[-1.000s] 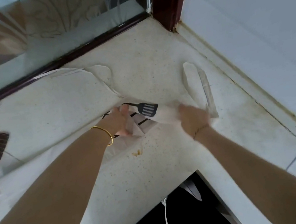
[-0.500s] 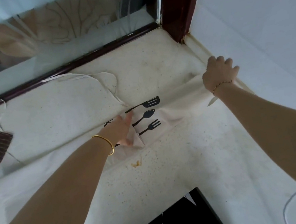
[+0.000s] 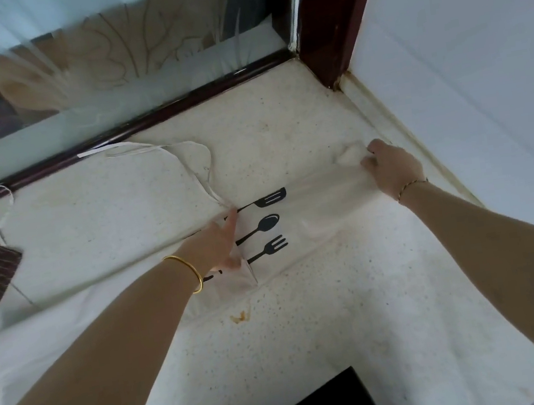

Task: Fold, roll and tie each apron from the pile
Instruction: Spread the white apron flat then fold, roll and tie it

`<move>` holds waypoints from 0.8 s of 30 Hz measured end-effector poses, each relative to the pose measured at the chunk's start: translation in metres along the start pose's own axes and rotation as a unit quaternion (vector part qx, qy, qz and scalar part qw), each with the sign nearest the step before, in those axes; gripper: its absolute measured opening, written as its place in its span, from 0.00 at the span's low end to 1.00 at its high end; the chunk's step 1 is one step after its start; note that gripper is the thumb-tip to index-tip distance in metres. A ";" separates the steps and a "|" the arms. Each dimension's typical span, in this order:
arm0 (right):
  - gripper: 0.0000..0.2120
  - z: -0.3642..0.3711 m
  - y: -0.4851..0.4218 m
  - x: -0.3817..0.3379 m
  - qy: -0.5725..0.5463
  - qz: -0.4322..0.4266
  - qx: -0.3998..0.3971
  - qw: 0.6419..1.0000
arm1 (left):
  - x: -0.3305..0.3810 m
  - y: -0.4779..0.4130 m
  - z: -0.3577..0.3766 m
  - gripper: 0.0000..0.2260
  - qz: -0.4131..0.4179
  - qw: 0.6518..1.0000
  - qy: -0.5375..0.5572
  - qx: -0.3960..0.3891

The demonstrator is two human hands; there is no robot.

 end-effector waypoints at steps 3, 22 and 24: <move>0.12 -0.019 -0.009 -0.009 0.066 -0.062 0.057 0.994 | 0.000 -0.001 0.000 0.51 -0.008 1.000 -0.022 -0.004; 0.31 0.020 0.024 0.038 -0.026 0.129 -0.295 0.947 | 0.130 -0.022 -0.012 0.39 0.100 0.994 -0.044 0.022; 0.36 0.030 0.034 0.039 -0.048 0.132 -0.334 0.932 | 0.127 -0.025 -0.004 0.43 0.085 0.994 -0.065 0.006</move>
Point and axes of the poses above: each hand's wrist, its own y-axis away from the middle knuckle, its own z-axis out of the palm, x = y × z, the point moved 9 cm from there along -y, towards the middle knuckle, and after that the axes turned 14 degrees about y, right-handed, at the moved point
